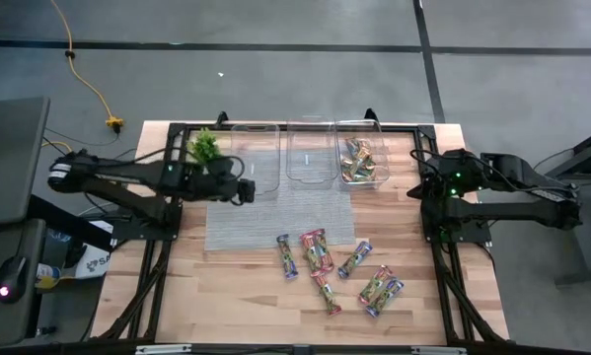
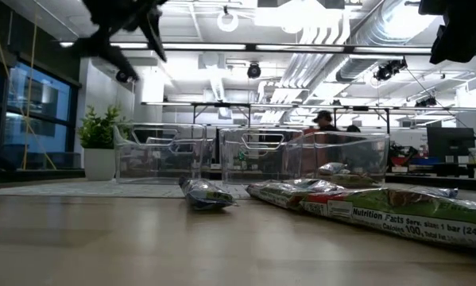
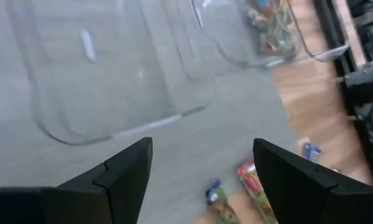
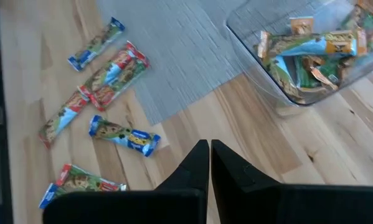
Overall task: Pick and place Granola Bars by type
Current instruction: Put the red granola bar into the middle transparent bin
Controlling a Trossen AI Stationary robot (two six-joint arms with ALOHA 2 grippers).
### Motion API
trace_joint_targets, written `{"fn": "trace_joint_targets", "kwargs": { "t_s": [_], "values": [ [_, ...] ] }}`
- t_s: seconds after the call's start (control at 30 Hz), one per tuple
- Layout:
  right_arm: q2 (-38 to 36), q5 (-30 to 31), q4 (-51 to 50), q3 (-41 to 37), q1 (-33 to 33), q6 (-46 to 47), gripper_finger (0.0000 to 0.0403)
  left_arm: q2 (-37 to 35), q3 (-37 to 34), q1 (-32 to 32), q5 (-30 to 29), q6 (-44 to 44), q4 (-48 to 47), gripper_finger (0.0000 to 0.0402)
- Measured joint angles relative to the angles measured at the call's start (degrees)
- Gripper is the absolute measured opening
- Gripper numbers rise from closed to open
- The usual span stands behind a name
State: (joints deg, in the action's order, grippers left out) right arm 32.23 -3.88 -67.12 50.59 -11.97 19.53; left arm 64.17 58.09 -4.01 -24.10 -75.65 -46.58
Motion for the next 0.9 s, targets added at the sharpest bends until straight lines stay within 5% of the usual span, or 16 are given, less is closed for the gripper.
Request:
{"fn": "trace_joint_targets", "kwargs": {
  "t_s": [0.27, 0.53, 0.8, 0.9],
  "values": [
    [0.00, -7.62, 8.20, 0.00, 0.01, -2.13, 0.0000, -1.34, -14.26, -4.43, 5.79, -0.72, 14.04, 0.0271],
    [2.93, -15.09, 25.60, 0.00, 0.04, -4.68, 0.0000, -1.43, -32.28, -9.40, 5.35, -4.41, 41.86, 0.0271],
    [13.34, -19.59, 39.75, 0.11, 3.03, -0.08, 0.0000, -1.43, -35.68, -12.06, 9.20, -1.25, 45.74, 0.0271],
    [19.79, -14.31, 40.00, 3.11, 8.66, -1.30, 0.0000, -1.43, -35.68, -12.27, 12.20, 2.06, 46.07, 0.0271]
  ]
}}
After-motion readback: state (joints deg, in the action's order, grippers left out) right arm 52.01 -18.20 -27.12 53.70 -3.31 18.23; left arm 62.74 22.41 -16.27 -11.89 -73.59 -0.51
